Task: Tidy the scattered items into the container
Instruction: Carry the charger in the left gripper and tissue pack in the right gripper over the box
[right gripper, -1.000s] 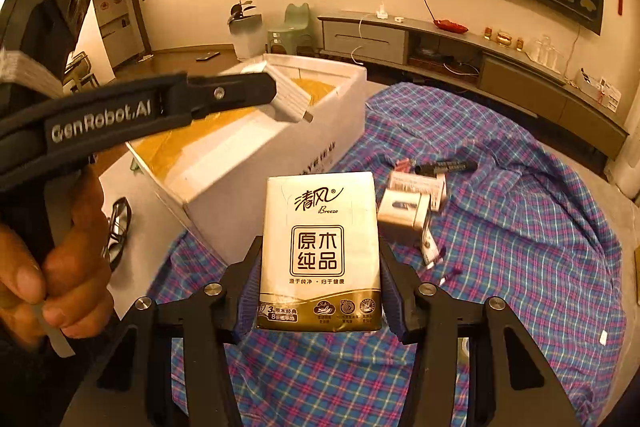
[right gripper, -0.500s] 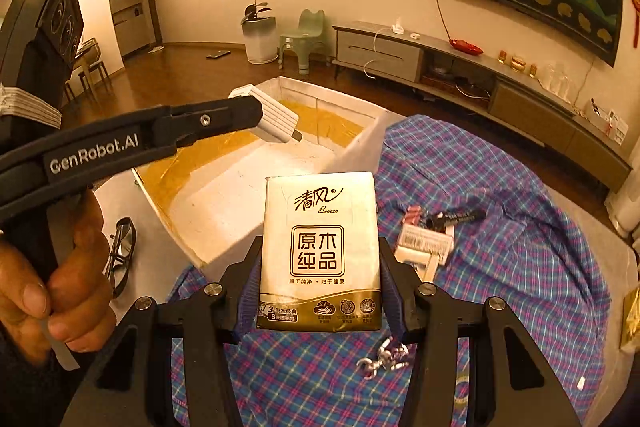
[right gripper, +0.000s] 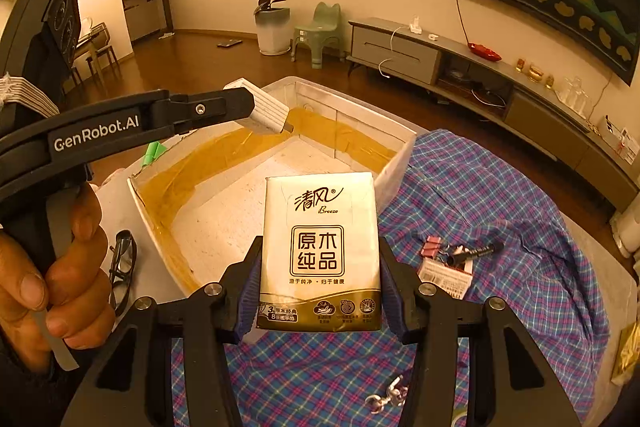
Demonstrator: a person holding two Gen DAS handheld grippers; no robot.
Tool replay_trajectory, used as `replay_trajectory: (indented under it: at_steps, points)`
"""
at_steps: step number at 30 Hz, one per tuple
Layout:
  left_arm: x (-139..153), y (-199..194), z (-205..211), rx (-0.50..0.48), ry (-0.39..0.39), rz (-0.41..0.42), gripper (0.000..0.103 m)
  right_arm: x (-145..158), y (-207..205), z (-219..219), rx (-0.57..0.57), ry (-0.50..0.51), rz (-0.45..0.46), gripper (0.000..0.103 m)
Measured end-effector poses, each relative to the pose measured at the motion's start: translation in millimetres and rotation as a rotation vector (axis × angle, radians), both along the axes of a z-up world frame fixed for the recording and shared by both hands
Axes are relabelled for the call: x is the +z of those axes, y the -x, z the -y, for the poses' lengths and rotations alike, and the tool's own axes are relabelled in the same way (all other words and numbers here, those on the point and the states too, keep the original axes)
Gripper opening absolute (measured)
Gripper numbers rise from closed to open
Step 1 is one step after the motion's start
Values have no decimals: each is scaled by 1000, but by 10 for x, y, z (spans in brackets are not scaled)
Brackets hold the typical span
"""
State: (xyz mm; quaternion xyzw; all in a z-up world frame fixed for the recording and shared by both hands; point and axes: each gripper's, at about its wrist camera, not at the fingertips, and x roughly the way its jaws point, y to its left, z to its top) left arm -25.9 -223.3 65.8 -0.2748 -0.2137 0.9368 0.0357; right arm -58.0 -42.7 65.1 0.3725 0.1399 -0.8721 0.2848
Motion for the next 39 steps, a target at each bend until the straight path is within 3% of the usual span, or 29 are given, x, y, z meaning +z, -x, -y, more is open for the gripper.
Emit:
replay_trajectory:
  at_steps: [10, 27, 39]
  points:
    - [-130, 218, 71, 41, 24, 64, 31, -30, 217, 155, 37, -10, 6, 53]
    - [-309, 536, 436, 104, -41, 140, 31, -122, 649, 438, 83, -10, 68, 53]
    - [-426, 756, 679, 160, -76, 195, 31, -247, 835, 810, 145, -98, 67, 53]
